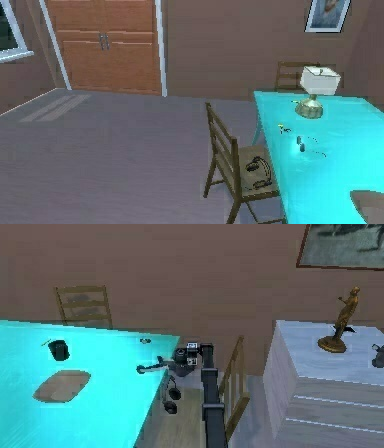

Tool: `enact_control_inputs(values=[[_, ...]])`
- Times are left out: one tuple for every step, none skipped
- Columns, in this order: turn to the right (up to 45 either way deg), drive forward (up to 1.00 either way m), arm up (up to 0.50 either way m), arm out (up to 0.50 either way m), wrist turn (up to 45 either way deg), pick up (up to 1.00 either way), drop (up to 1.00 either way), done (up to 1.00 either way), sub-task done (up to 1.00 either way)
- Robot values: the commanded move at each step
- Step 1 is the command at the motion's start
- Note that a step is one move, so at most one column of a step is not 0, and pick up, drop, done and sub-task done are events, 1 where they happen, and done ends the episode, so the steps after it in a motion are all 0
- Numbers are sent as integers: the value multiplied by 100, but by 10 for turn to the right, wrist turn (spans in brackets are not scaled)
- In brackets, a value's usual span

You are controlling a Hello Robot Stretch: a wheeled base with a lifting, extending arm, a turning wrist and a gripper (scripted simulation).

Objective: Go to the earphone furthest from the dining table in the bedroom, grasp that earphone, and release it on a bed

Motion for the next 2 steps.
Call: enact_control_inputs(values=[[0,0,0,0,150,0,0,0,0],[0,0,-30,0,0,0,0,0,0]])
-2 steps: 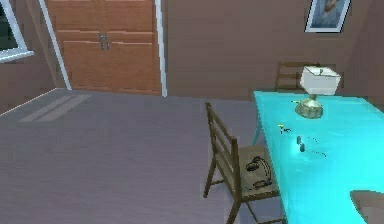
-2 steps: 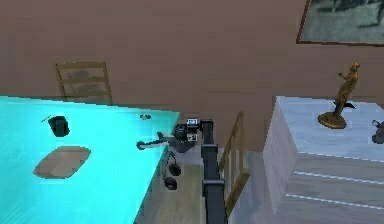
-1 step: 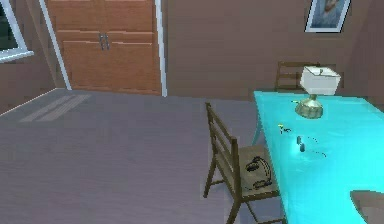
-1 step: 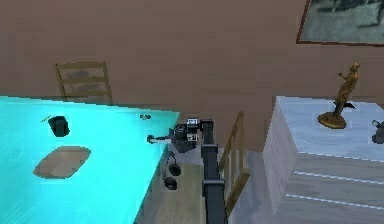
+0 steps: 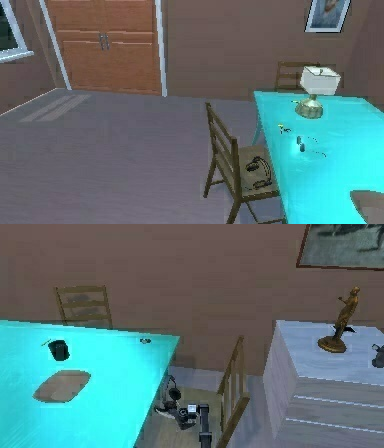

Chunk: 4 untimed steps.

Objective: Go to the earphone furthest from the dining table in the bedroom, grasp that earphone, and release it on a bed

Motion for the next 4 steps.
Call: enact_control_inputs(values=[[0,0,0,0,0,100,0,0,0],[0,0,10,0,0,0,0,0,0],[0,0,44,0,0,0,0,0,0],[0,0,0,0,-450,0,0,0,0]])
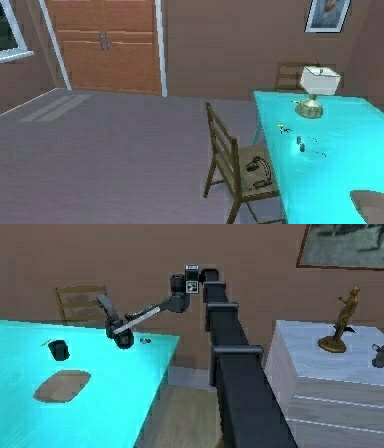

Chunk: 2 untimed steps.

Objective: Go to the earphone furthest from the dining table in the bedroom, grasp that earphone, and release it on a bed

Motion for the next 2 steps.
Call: enact_control_inputs(values=[[0,0,0,0,-450,0,0,0,0],[0,0,0,0,-90,0,0,0,0]])
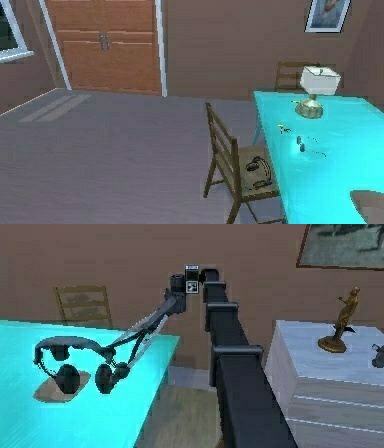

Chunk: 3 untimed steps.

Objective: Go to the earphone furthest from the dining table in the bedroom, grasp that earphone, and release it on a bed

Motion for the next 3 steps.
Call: enact_control_inputs(values=[[0,0,0,-42,0,0,0,0,0],[-450,0,0,0,0,0,0,0,0],[-450,0,0,0,0,0,0,0,0]])
